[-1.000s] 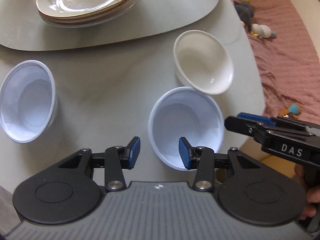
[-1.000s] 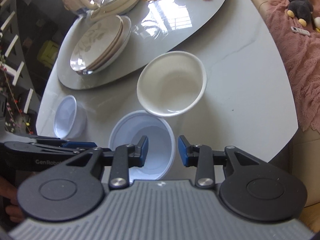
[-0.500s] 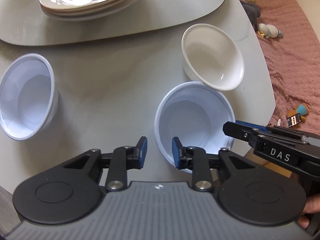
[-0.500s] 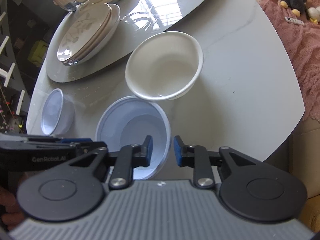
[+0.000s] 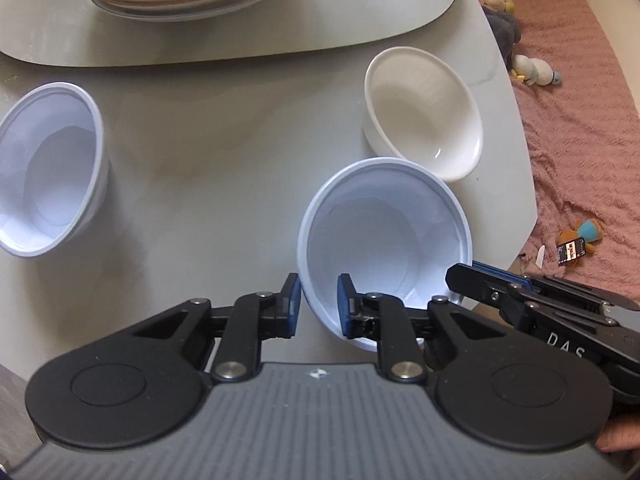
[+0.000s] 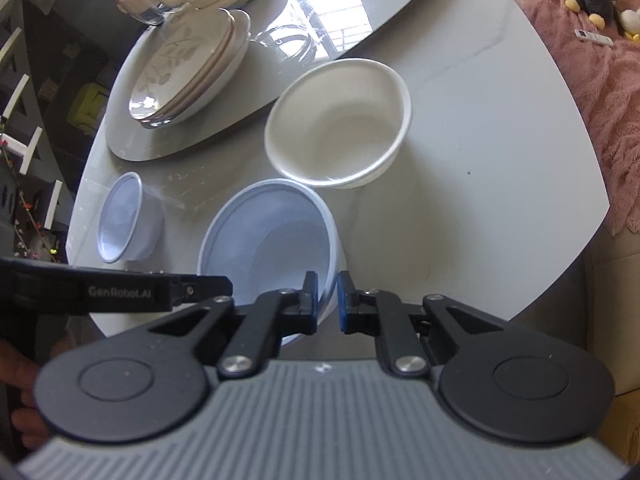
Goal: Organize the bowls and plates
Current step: 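Lift the plastic bowl with both grippers and carry it over the other plastic bowl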
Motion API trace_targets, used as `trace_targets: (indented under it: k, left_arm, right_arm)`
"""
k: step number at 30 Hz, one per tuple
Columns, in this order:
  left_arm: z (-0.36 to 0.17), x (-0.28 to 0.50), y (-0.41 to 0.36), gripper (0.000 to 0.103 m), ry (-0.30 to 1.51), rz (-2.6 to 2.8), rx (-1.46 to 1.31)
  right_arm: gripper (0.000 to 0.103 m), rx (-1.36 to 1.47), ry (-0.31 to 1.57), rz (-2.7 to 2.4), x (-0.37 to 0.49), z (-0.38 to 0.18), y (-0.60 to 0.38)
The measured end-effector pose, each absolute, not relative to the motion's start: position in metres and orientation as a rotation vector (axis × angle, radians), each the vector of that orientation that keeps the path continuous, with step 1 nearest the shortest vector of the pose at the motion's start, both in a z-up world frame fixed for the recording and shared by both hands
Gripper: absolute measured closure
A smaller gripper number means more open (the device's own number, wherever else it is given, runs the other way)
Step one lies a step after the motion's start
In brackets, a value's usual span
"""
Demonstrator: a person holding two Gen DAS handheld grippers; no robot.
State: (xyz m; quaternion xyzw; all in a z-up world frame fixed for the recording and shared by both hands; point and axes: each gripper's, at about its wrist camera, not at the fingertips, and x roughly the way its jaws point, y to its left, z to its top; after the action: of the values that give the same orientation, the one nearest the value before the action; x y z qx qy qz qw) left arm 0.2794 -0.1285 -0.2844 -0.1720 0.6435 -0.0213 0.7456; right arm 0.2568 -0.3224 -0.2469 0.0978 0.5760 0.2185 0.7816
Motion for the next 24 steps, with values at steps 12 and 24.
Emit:
trace_targets:
  k: [12,24]
  left_arm:
    - [-0.239,0.255,-0.108,0.080,1.335,-0.061,-0.496]
    - [-0.191,0.233,-0.076,0.080,1.231,-0.088,-0.555]
  right_arm:
    - [0.090,0.290,1.244,0.551,0.257,-0.211,-0.326]
    - [0.090,0.341,1.202,0.596,0.258,-0.170,-0.314]
